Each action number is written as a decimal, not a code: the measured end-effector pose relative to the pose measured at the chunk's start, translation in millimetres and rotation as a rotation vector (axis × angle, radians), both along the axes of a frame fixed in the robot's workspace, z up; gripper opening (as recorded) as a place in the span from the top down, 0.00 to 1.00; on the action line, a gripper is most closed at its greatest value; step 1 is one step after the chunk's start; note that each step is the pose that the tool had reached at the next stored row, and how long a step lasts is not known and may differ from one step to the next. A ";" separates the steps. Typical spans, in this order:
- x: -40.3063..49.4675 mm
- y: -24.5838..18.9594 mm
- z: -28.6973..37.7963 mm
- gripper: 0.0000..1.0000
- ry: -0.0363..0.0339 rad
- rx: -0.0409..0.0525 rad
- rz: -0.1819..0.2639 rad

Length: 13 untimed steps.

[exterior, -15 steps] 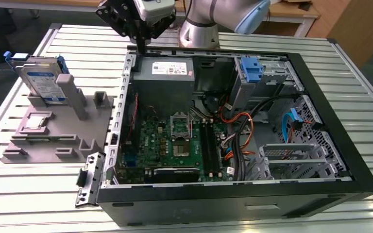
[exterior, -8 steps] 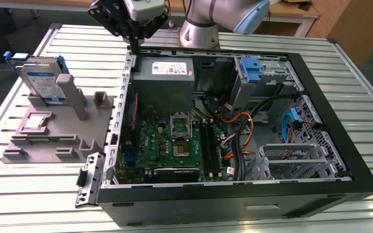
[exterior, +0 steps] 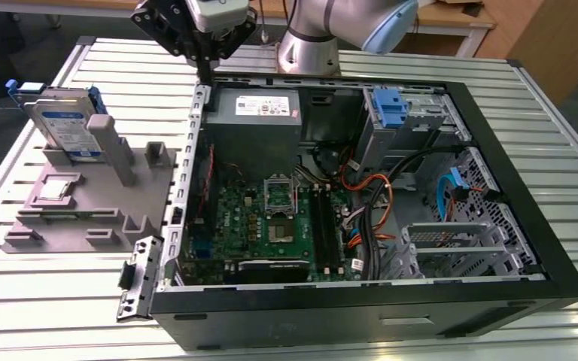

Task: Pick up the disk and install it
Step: 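Reach for the disk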

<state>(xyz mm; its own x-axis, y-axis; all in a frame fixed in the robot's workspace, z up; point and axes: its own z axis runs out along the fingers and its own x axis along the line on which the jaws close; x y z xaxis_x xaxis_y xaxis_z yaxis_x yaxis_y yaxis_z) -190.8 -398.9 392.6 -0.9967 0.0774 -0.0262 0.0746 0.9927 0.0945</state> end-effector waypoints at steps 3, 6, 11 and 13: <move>-0.1 0.0 -0.2 0.89 0.0066 0.0002 0.000; 0.1 0.0 -1.0 0.89 0.0439 0.0002 0.000; 0.1 0.0 -1.1 0.89 0.0639 0.0000 0.000; 0.1 0.0 -1.2 0.89 0.0663 0.0001 0.000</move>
<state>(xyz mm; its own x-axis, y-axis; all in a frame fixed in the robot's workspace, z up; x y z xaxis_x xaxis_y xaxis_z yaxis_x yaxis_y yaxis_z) -190.7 -398.9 391.5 -0.9962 0.0774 0.0398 0.0807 0.9927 0.0895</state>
